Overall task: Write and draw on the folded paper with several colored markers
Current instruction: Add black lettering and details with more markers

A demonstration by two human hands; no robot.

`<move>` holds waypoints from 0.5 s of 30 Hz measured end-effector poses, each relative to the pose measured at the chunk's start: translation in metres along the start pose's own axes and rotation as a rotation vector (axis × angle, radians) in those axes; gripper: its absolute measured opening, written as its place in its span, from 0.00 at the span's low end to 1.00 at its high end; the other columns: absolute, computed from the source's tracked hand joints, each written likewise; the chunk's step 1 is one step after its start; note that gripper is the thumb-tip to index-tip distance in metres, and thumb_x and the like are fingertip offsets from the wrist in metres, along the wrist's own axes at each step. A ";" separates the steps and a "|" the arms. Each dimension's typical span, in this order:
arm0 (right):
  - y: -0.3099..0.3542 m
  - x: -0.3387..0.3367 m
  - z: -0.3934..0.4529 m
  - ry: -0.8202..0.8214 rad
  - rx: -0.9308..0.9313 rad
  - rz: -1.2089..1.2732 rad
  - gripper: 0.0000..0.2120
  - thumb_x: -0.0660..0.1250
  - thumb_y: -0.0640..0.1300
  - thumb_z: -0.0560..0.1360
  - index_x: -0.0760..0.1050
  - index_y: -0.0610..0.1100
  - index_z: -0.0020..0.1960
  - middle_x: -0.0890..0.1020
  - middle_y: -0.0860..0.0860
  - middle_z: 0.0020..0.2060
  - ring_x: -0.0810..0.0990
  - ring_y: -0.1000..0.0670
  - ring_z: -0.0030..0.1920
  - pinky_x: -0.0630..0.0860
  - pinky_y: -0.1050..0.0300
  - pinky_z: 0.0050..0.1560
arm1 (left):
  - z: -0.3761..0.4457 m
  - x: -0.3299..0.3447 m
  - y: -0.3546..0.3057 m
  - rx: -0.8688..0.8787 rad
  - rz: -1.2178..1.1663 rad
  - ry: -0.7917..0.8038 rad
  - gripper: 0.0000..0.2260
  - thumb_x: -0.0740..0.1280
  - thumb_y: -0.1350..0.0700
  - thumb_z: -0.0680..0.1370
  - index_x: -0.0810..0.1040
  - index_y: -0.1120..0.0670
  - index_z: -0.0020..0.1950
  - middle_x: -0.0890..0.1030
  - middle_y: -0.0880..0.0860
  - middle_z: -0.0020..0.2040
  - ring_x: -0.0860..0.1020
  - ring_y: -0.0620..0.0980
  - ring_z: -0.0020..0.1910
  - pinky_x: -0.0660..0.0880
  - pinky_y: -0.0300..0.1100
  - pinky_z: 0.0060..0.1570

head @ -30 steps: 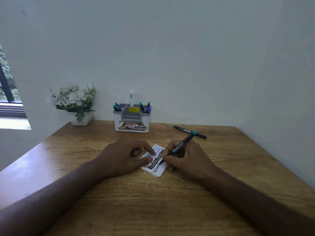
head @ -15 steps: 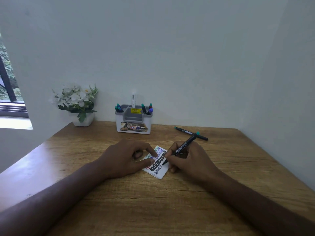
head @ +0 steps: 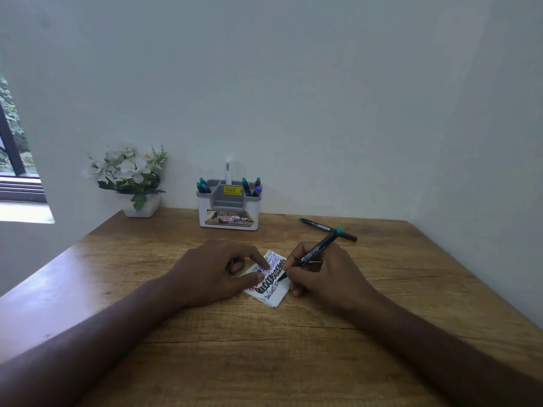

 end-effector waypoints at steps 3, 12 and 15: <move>0.000 -0.001 -0.001 -0.008 0.002 0.016 0.01 0.73 0.42 0.77 0.82 0.46 0.47 0.89 0.50 0.36 0.88 0.52 0.35 0.85 0.59 0.42 | 0.000 0.000 -0.001 -0.001 -0.001 -0.001 0.12 0.67 0.33 0.78 0.79 0.31 0.59 0.79 0.46 0.37 0.77 0.47 0.39 0.75 0.53 0.35; 0.001 -0.001 -0.001 -0.017 -0.001 -0.011 0.01 0.73 0.42 0.78 0.82 0.47 0.48 0.89 0.50 0.36 0.88 0.53 0.35 0.85 0.60 0.41 | 0.001 -0.001 -0.001 0.002 -0.004 -0.001 0.12 0.66 0.32 0.77 0.78 0.30 0.59 0.78 0.46 0.37 0.77 0.47 0.39 0.76 0.53 0.35; 0.000 -0.003 -0.001 -0.042 0.000 0.004 0.02 0.73 0.41 0.77 0.82 0.47 0.47 0.88 0.49 0.35 0.88 0.51 0.35 0.87 0.56 0.43 | -0.001 -0.002 -0.004 0.007 0.001 0.006 0.13 0.65 0.32 0.77 0.78 0.30 0.60 0.79 0.45 0.37 0.77 0.46 0.39 0.76 0.53 0.36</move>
Point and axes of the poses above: each hand's wrist, its own z-axis towards the middle knuckle, its own x-axis out of the palm, y = z × x, the point moved 6 cm from there along z, towards the middle knuckle
